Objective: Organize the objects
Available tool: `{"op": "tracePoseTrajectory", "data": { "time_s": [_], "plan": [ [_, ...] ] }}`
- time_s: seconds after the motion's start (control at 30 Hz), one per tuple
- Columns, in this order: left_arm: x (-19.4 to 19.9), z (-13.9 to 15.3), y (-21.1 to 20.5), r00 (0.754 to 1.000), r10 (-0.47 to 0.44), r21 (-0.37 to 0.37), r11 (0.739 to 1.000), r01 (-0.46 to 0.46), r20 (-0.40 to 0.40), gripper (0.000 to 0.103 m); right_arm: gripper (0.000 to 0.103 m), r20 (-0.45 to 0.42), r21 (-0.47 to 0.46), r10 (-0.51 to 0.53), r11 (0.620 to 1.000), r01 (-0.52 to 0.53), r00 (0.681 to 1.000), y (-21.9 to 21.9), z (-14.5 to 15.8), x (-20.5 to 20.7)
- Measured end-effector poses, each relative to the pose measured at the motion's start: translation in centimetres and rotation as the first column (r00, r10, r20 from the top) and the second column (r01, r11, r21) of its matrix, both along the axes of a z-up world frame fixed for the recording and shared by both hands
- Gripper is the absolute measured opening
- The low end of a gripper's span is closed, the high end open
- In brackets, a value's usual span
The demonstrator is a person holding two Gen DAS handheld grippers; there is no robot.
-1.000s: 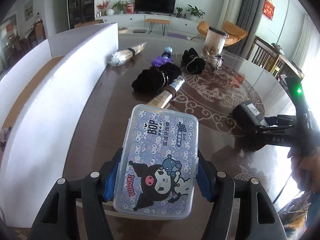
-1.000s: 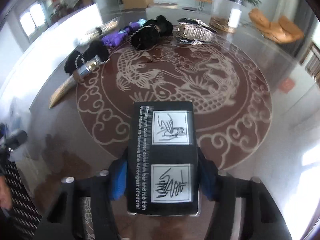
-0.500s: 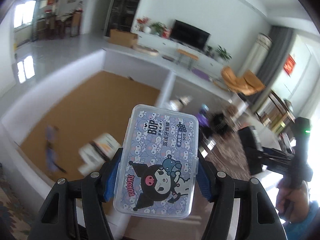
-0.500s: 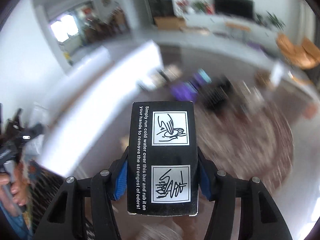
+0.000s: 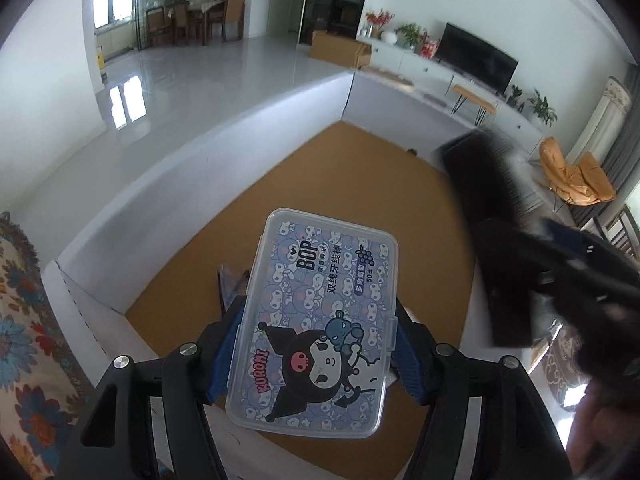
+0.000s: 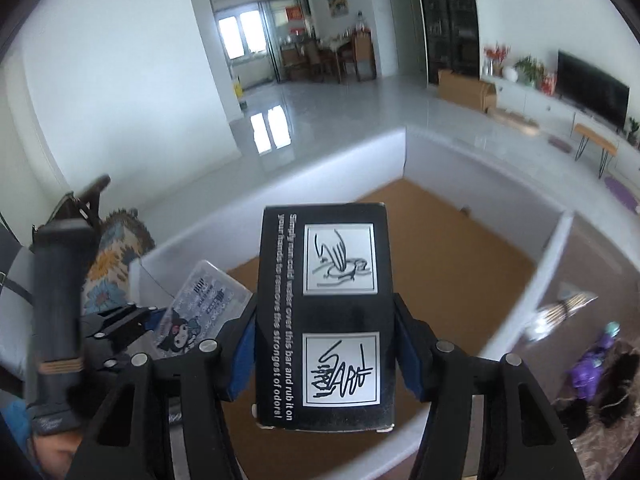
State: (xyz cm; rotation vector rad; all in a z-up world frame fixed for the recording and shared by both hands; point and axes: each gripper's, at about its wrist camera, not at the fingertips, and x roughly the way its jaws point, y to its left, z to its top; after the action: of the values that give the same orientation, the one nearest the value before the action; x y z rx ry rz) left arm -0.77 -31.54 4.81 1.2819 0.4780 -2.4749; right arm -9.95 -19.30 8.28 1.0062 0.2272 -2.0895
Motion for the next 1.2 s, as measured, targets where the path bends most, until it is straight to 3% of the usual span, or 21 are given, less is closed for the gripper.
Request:
{"op": "tracePoseTrajectory", "data": {
  "time_s": [0.07,0.2,0.27,0.33,0.43,0.5,0.57,0.67,0.8,0.93,1.13,1.2],
  "plan": [
    [-0.2,-0.7,0.1,1.0,0.009,0.003,1.0,-0.009,0.027,0.078,0.065,0.046,0.007,-0.01,1.0,0.01,0.999,-0.4,-1.3,-0.4],
    [1.5,-0.5,0.7,0.999,0.035,-0.01,0.999,-0.035,-0.008,0.08,0.089,-0.001,-0.04,-0.052,0.998,0.052,0.999,2.7,-0.7,0.6],
    [2.2,0.3,1.9,0.998,0.031,0.012,0.999,-0.03,-0.048,0.08,0.091,-0.047,-0.047,-0.084,0.996,0.081,0.995,5.3,-0.4,1.0],
    [3.0,1.4,4.4,0.995,-0.007,0.037,0.999,0.011,-0.1,0.08,0.093,-0.087,-0.038,-0.115,0.993,0.112,0.99,8.6,-0.4,1.7],
    [3.5,2.8,9.8,0.975,-0.146,0.059,0.986,0.158,-0.165,0.08,0.1,-0.159,0.018,-0.192,0.98,0.197,0.968,14.6,-1.3,3.2],
    [3.8,3.3,14.6,0.944,-0.267,0.051,0.958,0.282,-0.195,0.08,0.1,-0.19,0.079,-0.257,0.958,0.275,0.948,19.3,-3.0,4.0],
    [3.2,3.0,20.3,0.895,-0.395,0.045,0.91,0.412,-0.206,0.088,0.1,-0.189,0.151,-0.335,0.919,0.364,0.923,24.6,-5.4,4.8],
    [2.2,0.9,26.3,0.843,-0.504,0.035,0.854,0.519,-0.187,0.094,0.1,-0.167,0.257,-0.442,0.843,0.472,0.881,31.6,-9.4,6.3],
    [0.8,-3.3,31.8,0.811,-0.581,0.013,0.812,0.583,-0.074,0.094,0.101,-0.098,0.29,-0.577,0.763,0.577,0.811,38.9,-12.8,8.9],
    [0.1,-5.8,33.6,0.809,-0.588,-0.04,0.808,0.587,-0.016,0.094,0.102,-0.064,0.217,-0.659,0.724,0.655,0.749,42.0,-12.8,10.7],
    [0.6,-7.1,33.0,0.838,-0.546,-0.142,0.83,0.539,-0.006,0.094,0.103,-0.045,0.217,-0.657,0.729,0.65,0.752,41.9,-12.9,9.4],
    [0.8,-7.5,32.1,0.857,-0.515,-0.134,0.849,0.511,0.005,0.094,0.103,-0.045,0.217,-0.658,0.728,0.65,0.752,42.0,-12.8,9.5]
  ]
}}
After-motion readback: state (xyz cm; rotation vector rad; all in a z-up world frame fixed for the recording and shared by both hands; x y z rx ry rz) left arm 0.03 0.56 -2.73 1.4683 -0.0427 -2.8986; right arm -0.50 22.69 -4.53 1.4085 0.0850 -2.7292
